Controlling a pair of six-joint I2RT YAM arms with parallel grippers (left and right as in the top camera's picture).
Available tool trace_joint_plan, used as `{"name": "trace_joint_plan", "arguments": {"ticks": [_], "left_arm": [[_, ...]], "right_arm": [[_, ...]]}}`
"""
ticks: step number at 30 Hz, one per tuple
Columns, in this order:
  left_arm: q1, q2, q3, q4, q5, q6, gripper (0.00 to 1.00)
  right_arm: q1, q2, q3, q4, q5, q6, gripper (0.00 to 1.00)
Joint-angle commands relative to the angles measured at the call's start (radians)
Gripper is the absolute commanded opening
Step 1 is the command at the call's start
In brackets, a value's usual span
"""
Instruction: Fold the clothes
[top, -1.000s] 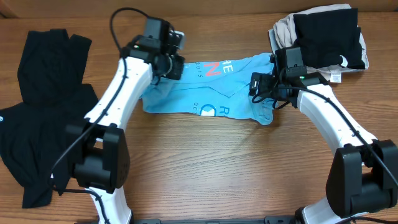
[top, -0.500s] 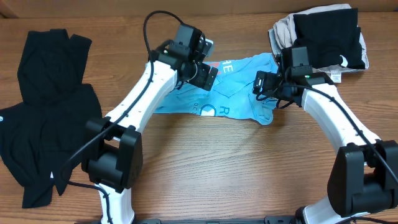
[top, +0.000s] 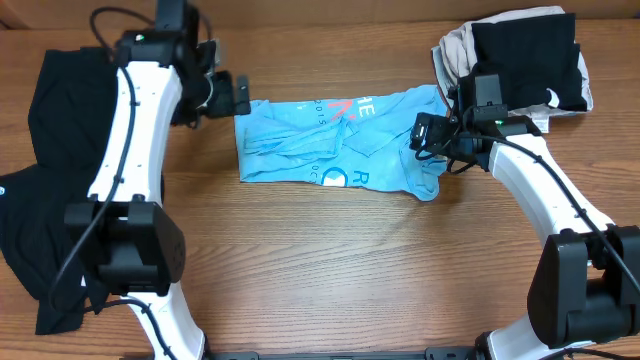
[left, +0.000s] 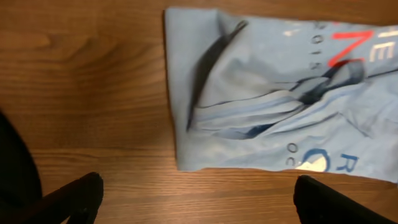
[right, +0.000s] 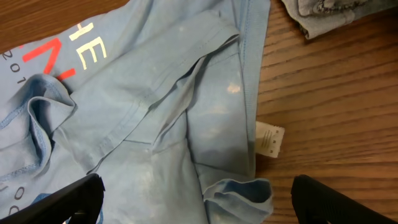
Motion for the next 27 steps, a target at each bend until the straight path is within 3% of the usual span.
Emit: {"name": "trace_joint_plan", "arguments": {"ticks": [1, 9, 16, 19, 27], "left_arm": [[-0.028, 0.011, -0.094, 0.044, 0.062, -0.008, 0.94], [-0.067, 0.011, -0.264, 0.240, 0.074, -0.010, 0.70], [-0.068, 0.011, -0.359, 0.388, 0.056, -0.047, 0.57], [-0.076, 0.011, -0.383, 0.433, -0.028, -0.072, 0.57], [-0.098, 0.011, -0.397, 0.517, -0.036, -0.077, 0.50]], "right_arm": [[-0.001, -0.031, 0.027, 0.006, -0.009, -0.003, 1.00], [-0.001, -0.031, 0.027, -0.005, -0.010, -0.003, 1.00], [-0.001, -0.031, 0.027, -0.006, -0.009, -0.003, 1.00], [-0.001, -0.031, 0.027, -0.006, -0.009, -0.003, 1.00], [-0.001, -0.031, 0.027, -0.006, -0.009, -0.003, 1.00]]}}
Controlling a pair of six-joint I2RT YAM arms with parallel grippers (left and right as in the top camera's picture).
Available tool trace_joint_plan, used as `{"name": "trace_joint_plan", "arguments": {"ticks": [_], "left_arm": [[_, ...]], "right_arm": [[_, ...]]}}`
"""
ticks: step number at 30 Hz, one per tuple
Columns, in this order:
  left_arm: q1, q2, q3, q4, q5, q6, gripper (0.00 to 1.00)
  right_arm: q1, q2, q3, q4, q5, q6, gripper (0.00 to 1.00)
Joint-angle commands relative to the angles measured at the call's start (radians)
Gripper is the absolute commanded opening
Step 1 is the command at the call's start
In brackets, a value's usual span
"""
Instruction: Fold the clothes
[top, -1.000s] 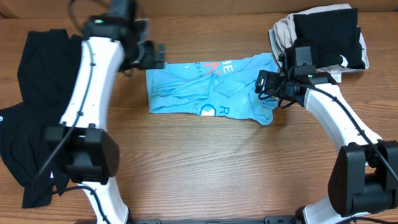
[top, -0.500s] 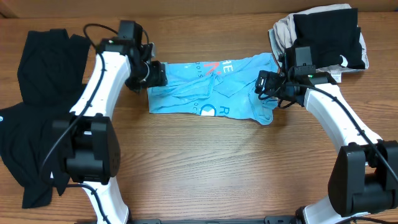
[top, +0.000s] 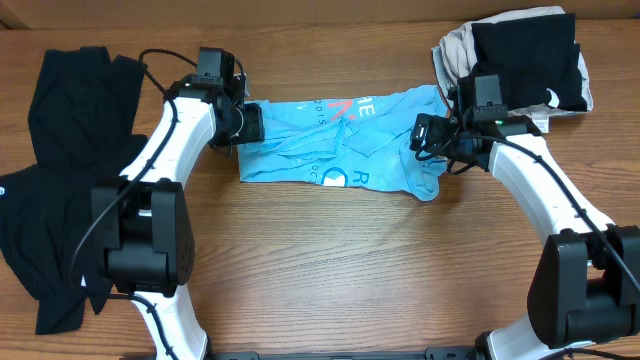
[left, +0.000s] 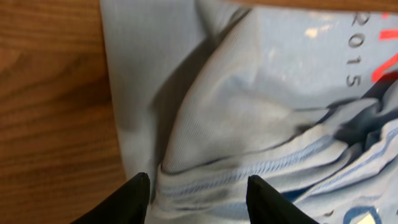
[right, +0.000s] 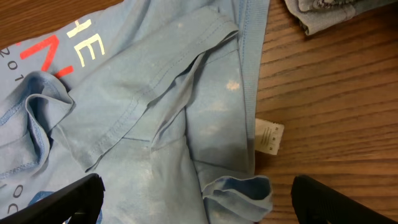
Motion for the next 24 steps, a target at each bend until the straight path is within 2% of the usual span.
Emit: {"name": "trace_joint_plan", "arguments": {"ticks": [1, 6, 11, 15, 20, 24], "left_arm": [[-0.019, 0.008, -0.010, 0.016, -0.019, -0.018, 0.50], [-0.035, 0.009, -0.011, 0.026, -0.050, -0.018, 0.42], [-0.036, 0.009, -0.026, 0.039, -0.127, -0.048, 0.43], [-0.033, 0.010, -0.027, 0.041, -0.132, -0.072, 0.46], [-0.042, 0.023, -0.028, 0.039, -0.131, -0.074, 0.44], [-0.051, 0.058, -0.028, 0.038, -0.131, -0.095, 0.39]], "right_arm": [[-0.001, -0.031, 0.027, 0.003, -0.009, -0.003, 1.00], [-0.001, -0.031, 0.027, 0.002, -0.008, -0.007, 1.00], [-0.001, -0.031, 0.027, 0.002, -0.005, -0.028, 1.00], [-0.001, -0.031, 0.027, 0.001, -0.005, -0.050, 1.00], [-0.001, -0.031, 0.027, 0.002, 0.003, -0.056, 1.00], [-0.001, -0.031, 0.027, 0.001, 0.003, -0.056, 1.00]]}}
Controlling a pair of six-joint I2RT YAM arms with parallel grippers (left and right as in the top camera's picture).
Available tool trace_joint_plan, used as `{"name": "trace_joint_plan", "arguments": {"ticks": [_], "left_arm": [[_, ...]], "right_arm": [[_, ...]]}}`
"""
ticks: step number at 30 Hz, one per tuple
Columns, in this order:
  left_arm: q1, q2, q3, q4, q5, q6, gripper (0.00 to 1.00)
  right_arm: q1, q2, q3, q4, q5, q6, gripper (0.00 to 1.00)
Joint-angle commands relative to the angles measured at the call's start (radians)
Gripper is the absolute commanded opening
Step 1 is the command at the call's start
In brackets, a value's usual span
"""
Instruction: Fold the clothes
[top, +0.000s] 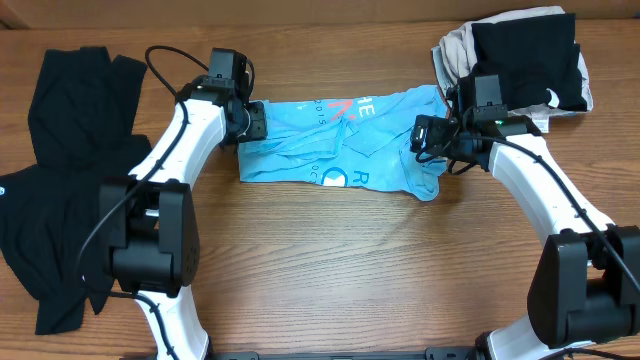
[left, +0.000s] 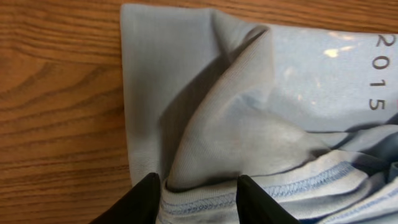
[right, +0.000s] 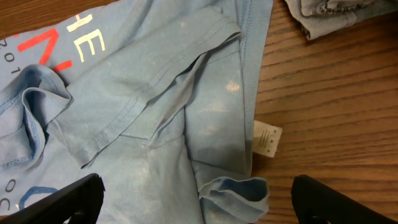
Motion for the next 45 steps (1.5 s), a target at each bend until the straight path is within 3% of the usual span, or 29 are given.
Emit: {"name": "trace_joint_plan", "arguments": {"ticks": [1, 6, 11, 19, 37, 39, 40, 42, 45], "left_arm": [[-0.013, 0.058, -0.016, 0.001, -0.009, -0.035, 0.36], [-0.013, 0.070, -0.013, 0.004, 0.013, -0.055, 0.04], [-0.013, 0.069, 0.061, -0.066, 0.013, -0.054, 0.04], [-0.031, 0.069, 0.336, -0.200, 0.080, -0.042, 0.04], [-0.309, 0.185, 0.397, -0.029, 0.155, -0.082, 0.04], [-0.325, 0.202, 0.397, -0.021, 0.156, -0.084, 0.17], [-0.331, 0.204, 0.397, -0.021, 0.156, -0.084, 0.29], [-0.333, 0.206, 0.397, -0.022, 0.156, -0.084, 0.62], [-0.327, 0.194, 0.409, -0.040, 0.156, -0.083, 0.97]], "right_arm": [[-0.001, -0.031, 0.027, 0.002, 0.002, -0.012, 1.00], [-0.001, -0.031, 0.027, 0.002, 0.002, -0.035, 1.00], [-0.001, -0.031, 0.027, 0.000, 0.001, -0.035, 1.00], [-0.001, -0.031, 0.027, -0.009, 0.001, -0.035, 1.00], [-0.002, -0.031, 0.027, -0.042, -0.011, -0.030, 1.00], [-0.006, -0.031, 0.027, -0.047, -0.011, -0.017, 1.00], [-0.011, -0.031, 0.027, -0.048, -0.011, -0.004, 1.00], [-0.024, -0.031, 0.027, -0.048, -0.021, 0.005, 1.00], [-0.051, -0.031, 0.027, -0.047, -0.055, 0.004, 1.00]]}}
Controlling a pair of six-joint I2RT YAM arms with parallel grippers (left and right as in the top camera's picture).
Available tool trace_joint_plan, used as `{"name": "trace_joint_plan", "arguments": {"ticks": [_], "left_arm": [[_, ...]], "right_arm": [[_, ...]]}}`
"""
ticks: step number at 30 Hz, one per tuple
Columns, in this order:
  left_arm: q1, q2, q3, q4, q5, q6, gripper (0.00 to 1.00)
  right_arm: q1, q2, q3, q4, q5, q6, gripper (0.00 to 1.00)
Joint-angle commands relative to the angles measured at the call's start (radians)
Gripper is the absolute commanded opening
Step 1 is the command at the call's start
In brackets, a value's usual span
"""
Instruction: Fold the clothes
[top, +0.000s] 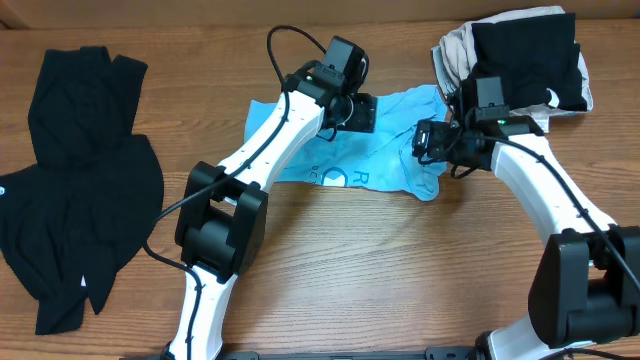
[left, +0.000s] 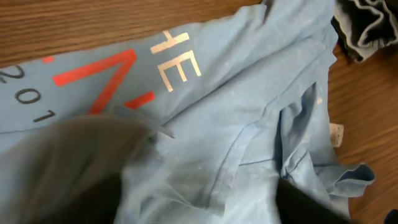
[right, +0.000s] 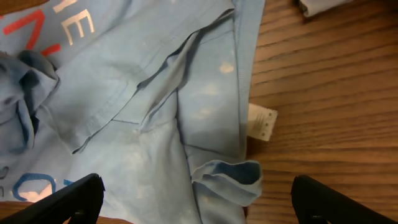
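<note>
A light blue T-shirt (top: 390, 150) with red and white lettering lies crumpled at the table's middle; its left edge now runs slanted. My left gripper (top: 356, 110) hovers over the shirt's middle right. In the left wrist view (left: 199, 208) its dark fingers stand well apart, with a blurred flap of blue fabric (left: 106, 155) by the left one. My right gripper (top: 432, 140) hangs open above the shirt's right end (right: 199, 202), with nothing between its fingers. A curled sleeve cuff (right: 227, 177) and a white tag (right: 261, 121) show below it.
Black clothes (top: 80, 170) lie spread at the table's left side. A pile of beige and black garments (top: 520, 55) sits at the back right corner, close behind my right arm. Bare wood (top: 380, 270) runs along the front.
My left gripper went from the shirt's left edge to over its middle right, and its fingers stand wider. The shirt's left part came rightward with it. My right gripper stayed put.
My left gripper hung open beside the shirt's left edge, then sat on that edge with its fingers narrowing round a raised fold. Now it is over the shirt's middle right and the left part is drawn in. My right gripper hovered open throughout.
</note>
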Motion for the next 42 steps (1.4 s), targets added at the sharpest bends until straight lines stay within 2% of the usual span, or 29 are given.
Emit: {"name": "trace_joint_plan", "arguments": {"ticks": [1, 5, 11, 17, 24, 31, 38, 42], "left_arm": [[0.023, -0.016, 0.037, -0.029, 0.005, -0.005, 1.00], [0.061, -0.039, 0.150, -0.172, 0.004, 0.048, 1.00], [0.138, -0.046, 0.434, -0.511, 0.003, 0.190, 1.00], [0.220, -0.046, 0.636, -0.697, -0.001, 0.277, 1.00], [0.294, -0.046, 0.660, -0.750, -0.036, 0.277, 1.00], [0.313, -0.046, 0.660, -0.766, -0.126, 0.277, 1.00], [0.313, -0.045, 0.655, -0.769, -0.158, 0.276, 1.00], [0.315, -0.045, 0.652, -0.770, -0.158, 0.276, 1.00]], "right_arm": [[-0.042, -0.031, 0.027, 0.003, -0.040, 0.013, 1.00], [-0.078, -0.029, 0.027, 0.003, -0.043, 0.011, 1.00], [-0.089, 0.010, 0.024, 0.026, -0.105, -0.006, 1.00], [-0.089, 0.106, 0.024, 0.103, -0.239, 0.003, 1.00], [-0.089, 0.212, 0.025, 0.190, -0.286, 0.006, 1.00], [-0.087, 0.317, 0.025, 0.250, -0.330, 0.034, 0.99], [-0.070, 0.363, 0.025, 0.298, -0.387, 0.082, 0.90], [-0.043, 0.363, 0.025, 0.329, -0.423, 0.086, 0.79]]}}
